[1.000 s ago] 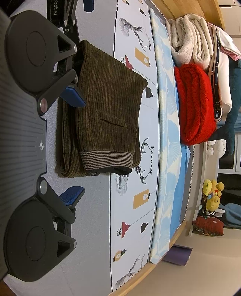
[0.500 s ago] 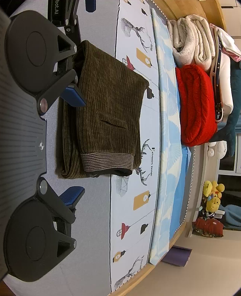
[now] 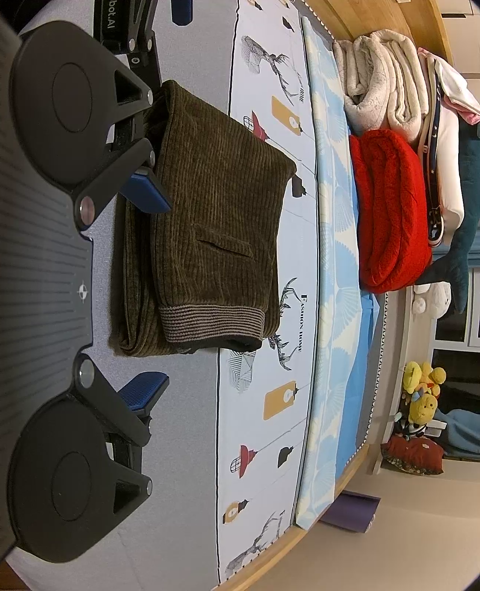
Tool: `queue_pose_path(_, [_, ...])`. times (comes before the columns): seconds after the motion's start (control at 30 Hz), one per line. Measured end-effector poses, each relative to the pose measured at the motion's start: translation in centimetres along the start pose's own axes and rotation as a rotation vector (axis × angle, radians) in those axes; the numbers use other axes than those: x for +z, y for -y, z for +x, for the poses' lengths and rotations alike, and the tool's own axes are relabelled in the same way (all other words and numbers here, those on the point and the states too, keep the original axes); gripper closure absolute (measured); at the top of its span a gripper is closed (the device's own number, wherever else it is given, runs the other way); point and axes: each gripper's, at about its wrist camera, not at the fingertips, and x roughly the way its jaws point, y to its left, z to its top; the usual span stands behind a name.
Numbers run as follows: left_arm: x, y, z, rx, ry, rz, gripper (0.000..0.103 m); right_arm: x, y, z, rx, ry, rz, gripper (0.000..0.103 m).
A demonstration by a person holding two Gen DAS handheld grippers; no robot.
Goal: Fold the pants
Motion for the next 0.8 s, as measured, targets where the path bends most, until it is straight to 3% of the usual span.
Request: queue_pose_path(0.8, [0.01,0.17,-0.14,-0.007,0.009,0.015,0.0,0.13,-0.07,-0.21,0.006,0.009,-0.021,0.01])
